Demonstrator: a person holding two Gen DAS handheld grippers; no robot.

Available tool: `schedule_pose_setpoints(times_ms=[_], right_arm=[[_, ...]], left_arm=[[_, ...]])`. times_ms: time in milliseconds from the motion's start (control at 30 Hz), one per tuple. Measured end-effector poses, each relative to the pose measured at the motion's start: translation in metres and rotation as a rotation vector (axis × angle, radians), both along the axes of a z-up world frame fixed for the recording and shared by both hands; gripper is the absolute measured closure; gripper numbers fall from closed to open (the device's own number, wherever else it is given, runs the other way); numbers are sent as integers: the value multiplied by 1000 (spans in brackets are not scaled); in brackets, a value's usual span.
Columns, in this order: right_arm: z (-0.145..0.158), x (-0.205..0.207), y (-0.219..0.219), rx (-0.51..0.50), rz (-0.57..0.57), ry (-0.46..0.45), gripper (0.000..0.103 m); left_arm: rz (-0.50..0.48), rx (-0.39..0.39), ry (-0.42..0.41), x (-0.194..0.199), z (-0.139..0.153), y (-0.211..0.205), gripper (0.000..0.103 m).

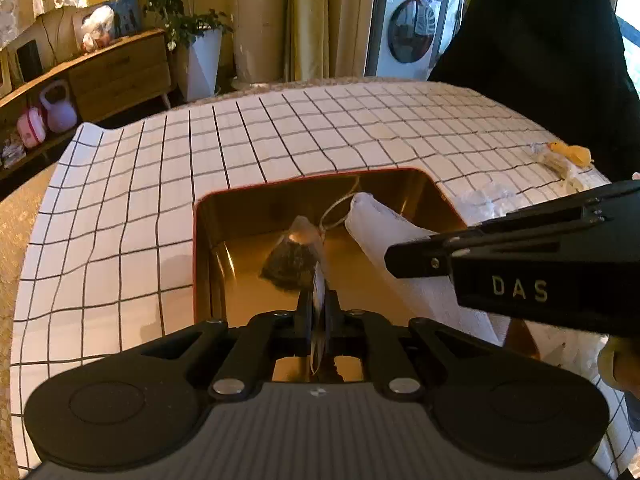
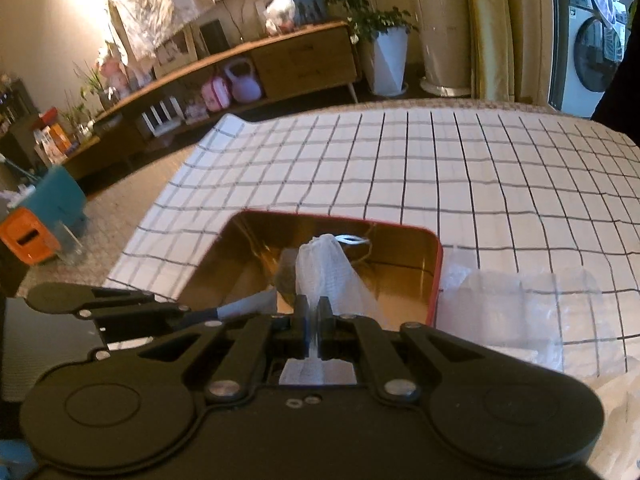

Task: Organize soft objects
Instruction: 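Carry the pink-labelled item with the left gripper while the right gripper carries the clear bag to the tin, then open the right gripper dropping the clear bag into the tin while the left gripper releases the pink item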

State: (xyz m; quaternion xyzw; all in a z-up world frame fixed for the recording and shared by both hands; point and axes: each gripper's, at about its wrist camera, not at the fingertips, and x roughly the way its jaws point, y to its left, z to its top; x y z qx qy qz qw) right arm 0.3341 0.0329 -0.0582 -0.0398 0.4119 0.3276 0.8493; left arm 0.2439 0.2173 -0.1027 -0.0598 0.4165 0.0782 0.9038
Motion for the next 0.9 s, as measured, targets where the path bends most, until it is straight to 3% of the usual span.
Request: schedule_pose_setpoints(times_ms=[267,533,767,900], right_arm=[[-12,2,5,-57,2,25,97],[-13,4,-2,-49,-12,49,84],[-4,-4,-6,-46,-10,34,80],[3,-7,-12,-38,-18,21,71]], left_arm=[[-21,23,28,6,-7,-7,97],[-22,32,52,10,-9,-10,96],[-10,25,48,7,-7,-8,96],[-7,21,42,5,-3,-9,96]])
